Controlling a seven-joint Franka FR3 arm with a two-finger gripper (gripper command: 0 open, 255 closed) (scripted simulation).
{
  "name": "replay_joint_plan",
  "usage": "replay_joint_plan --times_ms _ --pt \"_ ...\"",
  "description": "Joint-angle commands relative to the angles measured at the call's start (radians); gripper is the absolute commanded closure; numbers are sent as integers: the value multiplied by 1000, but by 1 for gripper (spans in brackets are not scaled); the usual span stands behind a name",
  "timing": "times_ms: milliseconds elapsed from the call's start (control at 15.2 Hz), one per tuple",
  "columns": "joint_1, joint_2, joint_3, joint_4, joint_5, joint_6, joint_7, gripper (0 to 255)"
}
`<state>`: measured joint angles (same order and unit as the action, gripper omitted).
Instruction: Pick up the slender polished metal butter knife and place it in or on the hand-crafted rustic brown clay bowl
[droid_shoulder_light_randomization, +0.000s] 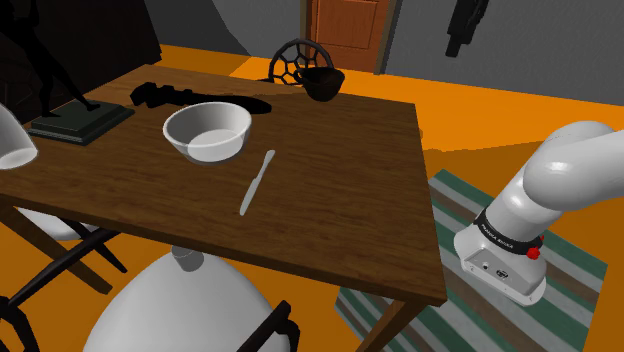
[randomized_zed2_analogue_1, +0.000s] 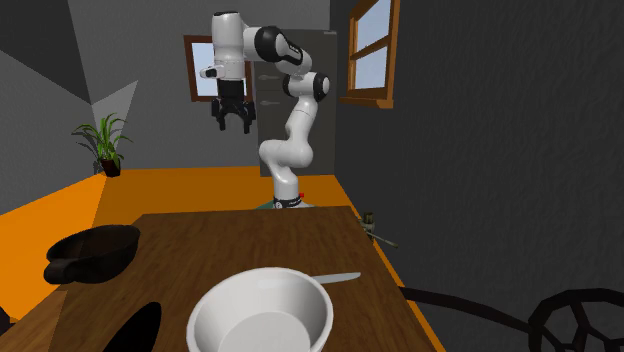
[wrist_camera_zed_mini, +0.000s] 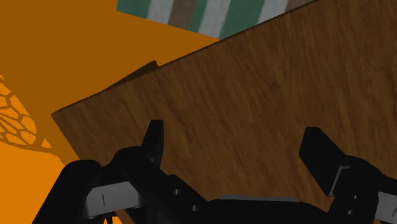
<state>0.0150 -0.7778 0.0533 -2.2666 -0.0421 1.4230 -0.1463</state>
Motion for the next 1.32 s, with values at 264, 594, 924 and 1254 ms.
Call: replay_joint_plan --times_ms 264,594,924,1254 --pt "-3 -15 88 -70 86 52 168 0" --pt "-6 7 205 -124 195 136 374 0" --pt "-14 75 329 -141 291 241 575 0" --pt "-39 189 459 -118 358 361 775 0"
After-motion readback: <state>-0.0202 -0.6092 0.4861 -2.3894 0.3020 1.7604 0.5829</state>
